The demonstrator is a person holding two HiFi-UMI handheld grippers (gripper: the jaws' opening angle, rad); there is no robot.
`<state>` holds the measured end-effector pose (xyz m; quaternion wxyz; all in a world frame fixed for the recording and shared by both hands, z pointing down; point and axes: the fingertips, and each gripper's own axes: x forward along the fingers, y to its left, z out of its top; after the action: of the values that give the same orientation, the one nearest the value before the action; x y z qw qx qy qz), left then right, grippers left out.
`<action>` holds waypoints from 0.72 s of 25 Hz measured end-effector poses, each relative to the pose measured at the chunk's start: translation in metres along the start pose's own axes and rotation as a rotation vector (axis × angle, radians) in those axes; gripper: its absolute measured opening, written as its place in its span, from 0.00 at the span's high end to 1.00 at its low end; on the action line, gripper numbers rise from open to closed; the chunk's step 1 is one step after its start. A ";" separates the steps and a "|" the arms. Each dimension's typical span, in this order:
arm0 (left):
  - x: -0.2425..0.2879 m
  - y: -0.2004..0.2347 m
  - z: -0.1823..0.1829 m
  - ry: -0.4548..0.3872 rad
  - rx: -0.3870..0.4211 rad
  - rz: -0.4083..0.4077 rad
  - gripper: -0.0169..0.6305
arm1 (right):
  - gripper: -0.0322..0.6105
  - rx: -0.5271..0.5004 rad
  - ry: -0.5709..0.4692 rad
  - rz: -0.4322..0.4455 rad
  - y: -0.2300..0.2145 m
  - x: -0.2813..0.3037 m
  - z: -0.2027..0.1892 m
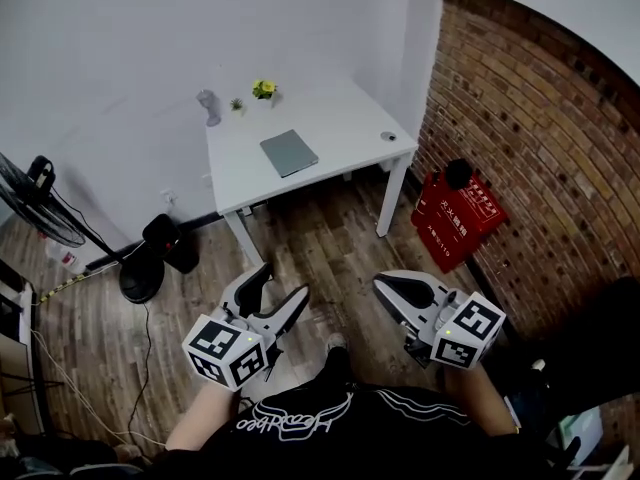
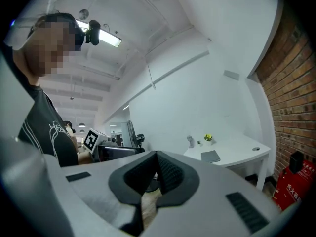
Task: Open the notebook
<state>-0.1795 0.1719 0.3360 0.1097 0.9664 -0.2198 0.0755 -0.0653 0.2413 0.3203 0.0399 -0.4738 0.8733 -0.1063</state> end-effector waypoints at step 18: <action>0.212 0.172 0.024 0.132 -0.040 0.002 0.49 | 0.95 0.117 0.084 0.006 -0.224 0.158 0.014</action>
<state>-0.0637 -0.0720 0.3844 0.1429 0.9568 -0.2145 0.1346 0.0335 -0.0111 0.3617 0.0309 -0.4630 0.8680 -0.1767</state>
